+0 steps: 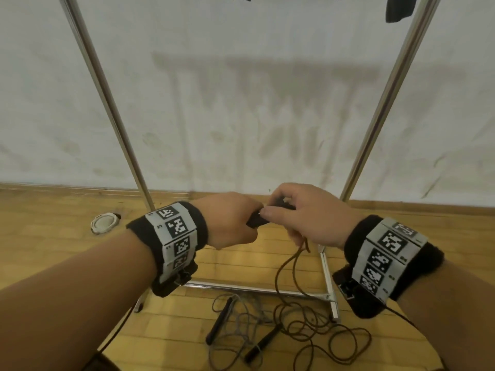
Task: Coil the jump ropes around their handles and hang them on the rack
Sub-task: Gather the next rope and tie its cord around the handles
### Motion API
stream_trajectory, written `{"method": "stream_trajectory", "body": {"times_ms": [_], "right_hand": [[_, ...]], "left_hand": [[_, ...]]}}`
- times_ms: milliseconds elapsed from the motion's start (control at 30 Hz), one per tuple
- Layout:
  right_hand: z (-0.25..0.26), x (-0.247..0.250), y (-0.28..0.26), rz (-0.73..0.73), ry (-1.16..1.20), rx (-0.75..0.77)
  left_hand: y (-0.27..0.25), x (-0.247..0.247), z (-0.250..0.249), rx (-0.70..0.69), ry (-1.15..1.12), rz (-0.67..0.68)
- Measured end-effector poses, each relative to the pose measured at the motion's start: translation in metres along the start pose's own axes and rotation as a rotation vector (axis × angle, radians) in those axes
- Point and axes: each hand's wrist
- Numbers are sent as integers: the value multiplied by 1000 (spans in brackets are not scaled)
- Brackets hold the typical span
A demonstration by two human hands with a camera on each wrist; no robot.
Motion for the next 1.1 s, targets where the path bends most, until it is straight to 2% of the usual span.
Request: {"method": "stream_trajectory", "body": {"times_ms": [100, 233, 367, 500, 567, 633, 700, 767, 867, 933, 1000, 1100], "right_hand": [[-8, 16, -3, 18, 14, -3], [-14, 21, -5, 43, 219, 8], [-13, 20, -5, 23, 277, 43], [-13, 18, -7, 42, 274, -12], [-10, 18, -9, 28, 165, -14], [-4, 19, -13, 20, -91, 14], [5, 16, -16, 42, -379, 73], [12, 13, -19, 38, -488, 122], [16, 13, -20, 16, -438, 172], [13, 19, -20, -2, -308, 167], [5, 28, -20, -17, -117, 132], [-10, 36, -21, -19, 99, 61]], "left_hand": [[-1, -3, 5, 19, -4, -51], [-3, -6, 11, 14, -116, -68], [-5, -5, 13, 8, -335, -59], [-8, -3, 15, 46, -586, -36], [-6, -3, 15, 91, -471, -91], [-2, -3, 12, 142, -165, -113], [-1, -4, 7, 203, 56, -70], [1, -6, 0, 230, 206, 4], [-3, -11, -16, 175, 347, 104], [-9, -13, -27, 85, 356, 136], [-16, -13, -33, -11, 286, 114], [-24, -7, -34, -95, 168, 5]]}}
Point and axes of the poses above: each hand's wrist, its own y-axis towards the middle knuckle, its own x-axis out of the back of the hand, z = x × y, and after that the axes turned 9 degrees about y, right-handed
